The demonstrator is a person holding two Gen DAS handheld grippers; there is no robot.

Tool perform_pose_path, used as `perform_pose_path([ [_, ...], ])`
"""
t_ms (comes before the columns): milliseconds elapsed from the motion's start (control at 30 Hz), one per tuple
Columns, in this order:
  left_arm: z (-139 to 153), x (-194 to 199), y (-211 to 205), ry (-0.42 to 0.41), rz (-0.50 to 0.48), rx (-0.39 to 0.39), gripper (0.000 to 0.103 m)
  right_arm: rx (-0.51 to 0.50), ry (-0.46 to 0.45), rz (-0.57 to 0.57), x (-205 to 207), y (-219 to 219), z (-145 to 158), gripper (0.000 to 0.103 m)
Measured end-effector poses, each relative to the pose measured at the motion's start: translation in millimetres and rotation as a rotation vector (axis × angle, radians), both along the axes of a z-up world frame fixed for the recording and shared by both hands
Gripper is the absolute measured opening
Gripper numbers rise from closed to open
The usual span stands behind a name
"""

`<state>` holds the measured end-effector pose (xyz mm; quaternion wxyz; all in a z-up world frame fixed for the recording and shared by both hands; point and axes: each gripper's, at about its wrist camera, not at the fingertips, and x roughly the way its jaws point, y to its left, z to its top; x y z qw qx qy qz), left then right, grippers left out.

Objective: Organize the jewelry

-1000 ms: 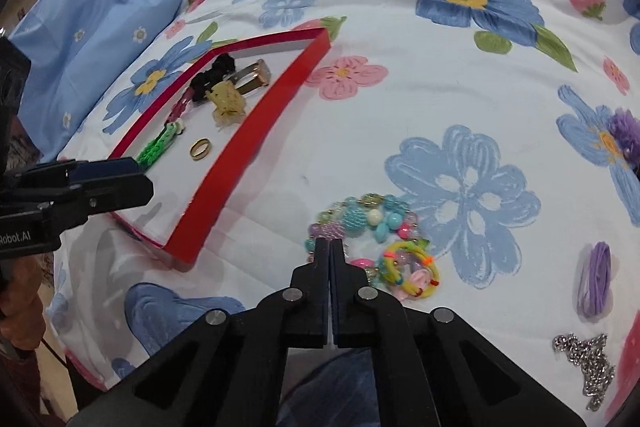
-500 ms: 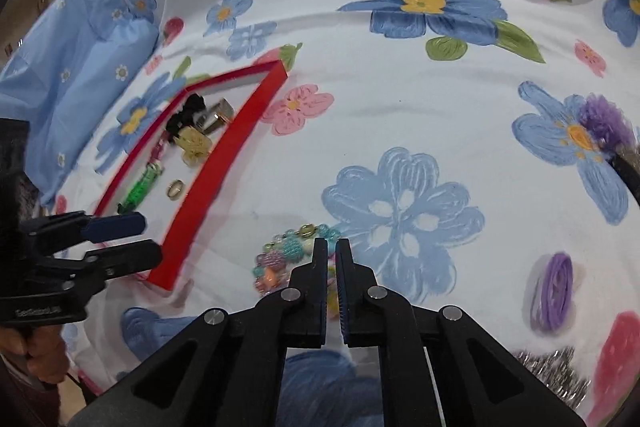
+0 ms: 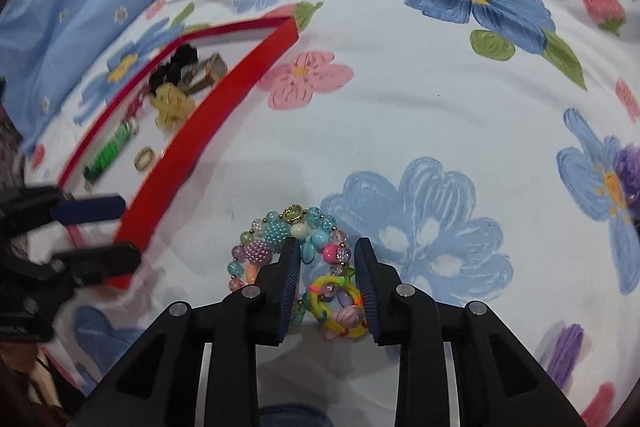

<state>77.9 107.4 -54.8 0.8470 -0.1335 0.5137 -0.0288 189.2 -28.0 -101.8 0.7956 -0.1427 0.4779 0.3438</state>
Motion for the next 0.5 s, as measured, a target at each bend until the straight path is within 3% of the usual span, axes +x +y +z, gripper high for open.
perform_pose_path([
  [33,0,1,0,0.001,0.000,-0.001,0.049,0.015,0.002,-0.008,1,-2,2,0.012],
  [100,0,2,0,-0.001,0.000,0.000,0.049,0.044,0.003,-0.015,1,-6,6,0.009],
  [433,6,11,-14,-0.016,-0.031,-0.002,0.049,0.256,-0.027,-0.097,-14,-58,53,0.008],
  [500,8,12,-19,-0.018,-0.033,0.013,0.054,0.299,0.002,-0.105,-15,-70,58,0.008],
])
